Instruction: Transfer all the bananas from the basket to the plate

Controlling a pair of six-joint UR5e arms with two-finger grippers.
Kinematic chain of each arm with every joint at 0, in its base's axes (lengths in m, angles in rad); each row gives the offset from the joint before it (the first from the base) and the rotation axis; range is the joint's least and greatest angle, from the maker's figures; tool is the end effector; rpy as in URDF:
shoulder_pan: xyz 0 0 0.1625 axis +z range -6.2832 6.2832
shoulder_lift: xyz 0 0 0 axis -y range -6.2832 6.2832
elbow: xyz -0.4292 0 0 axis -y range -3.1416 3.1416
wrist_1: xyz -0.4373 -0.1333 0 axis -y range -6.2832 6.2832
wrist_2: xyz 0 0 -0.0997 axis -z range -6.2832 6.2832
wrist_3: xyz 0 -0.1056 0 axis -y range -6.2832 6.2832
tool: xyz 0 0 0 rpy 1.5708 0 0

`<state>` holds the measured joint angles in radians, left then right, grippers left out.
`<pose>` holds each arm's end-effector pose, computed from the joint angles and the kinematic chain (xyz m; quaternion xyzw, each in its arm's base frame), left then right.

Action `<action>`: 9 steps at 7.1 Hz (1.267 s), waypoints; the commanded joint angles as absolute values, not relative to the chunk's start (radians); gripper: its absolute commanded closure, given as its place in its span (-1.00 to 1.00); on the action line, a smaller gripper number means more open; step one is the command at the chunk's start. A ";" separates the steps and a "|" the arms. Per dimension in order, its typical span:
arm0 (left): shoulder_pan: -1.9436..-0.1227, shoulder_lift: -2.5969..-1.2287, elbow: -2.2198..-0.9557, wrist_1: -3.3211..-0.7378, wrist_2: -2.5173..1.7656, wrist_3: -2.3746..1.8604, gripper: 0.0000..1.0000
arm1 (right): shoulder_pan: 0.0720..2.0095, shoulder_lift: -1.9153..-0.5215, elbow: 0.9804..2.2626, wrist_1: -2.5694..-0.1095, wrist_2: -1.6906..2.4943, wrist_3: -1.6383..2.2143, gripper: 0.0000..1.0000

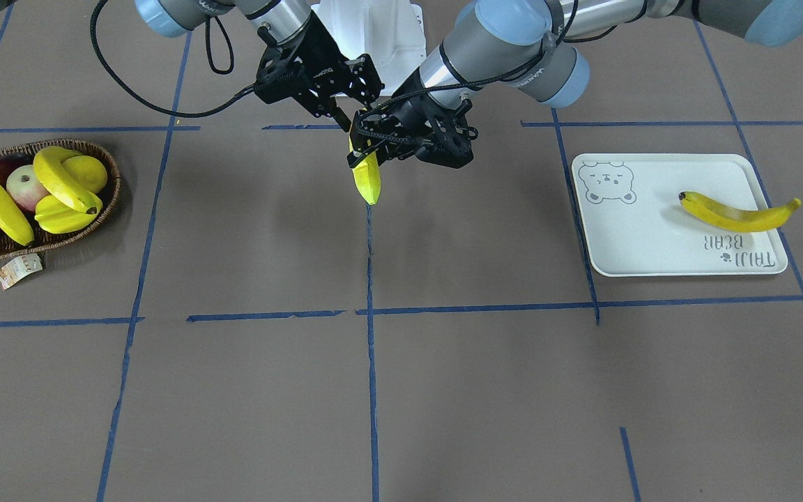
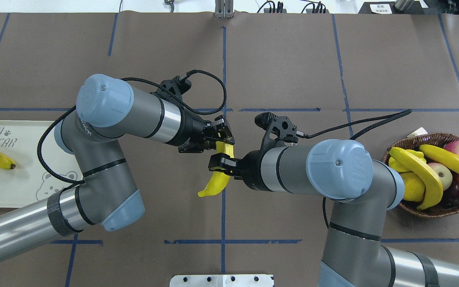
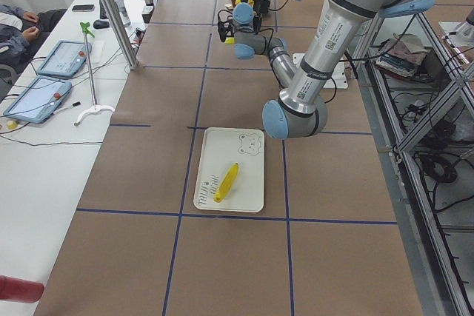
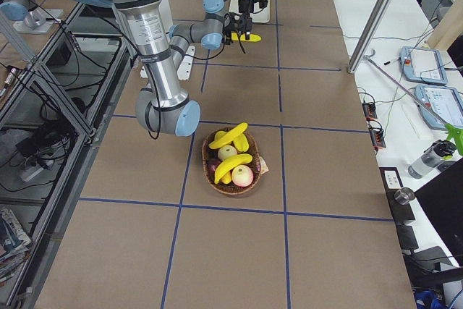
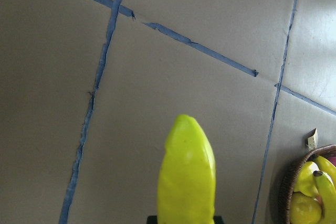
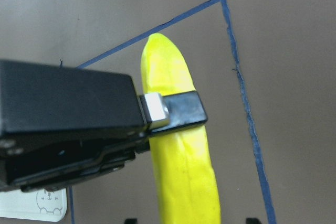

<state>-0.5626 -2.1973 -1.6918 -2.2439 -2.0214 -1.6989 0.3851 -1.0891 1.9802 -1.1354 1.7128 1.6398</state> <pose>0.5297 -0.4372 0.1286 -0.0284 0.6572 -0.1131 0.7447 -0.5109 -0.3348 0.1313 0.0415 -0.6153 0.1344 0.7757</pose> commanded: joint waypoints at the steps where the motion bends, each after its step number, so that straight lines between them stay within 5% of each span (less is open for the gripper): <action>1: -0.581 -2.156 -1.698 -2.241 -2.019 -1.697 1.00 | 0.444 -1.092 1.988 -1.149 1.783 1.638 -1.00; 9: -0.828 -1.690 -1.729 -2.125 -1.976 -1.552 1.00 | 0.686 -1.140 1.985 -1.463 2.045 1.450 -1.00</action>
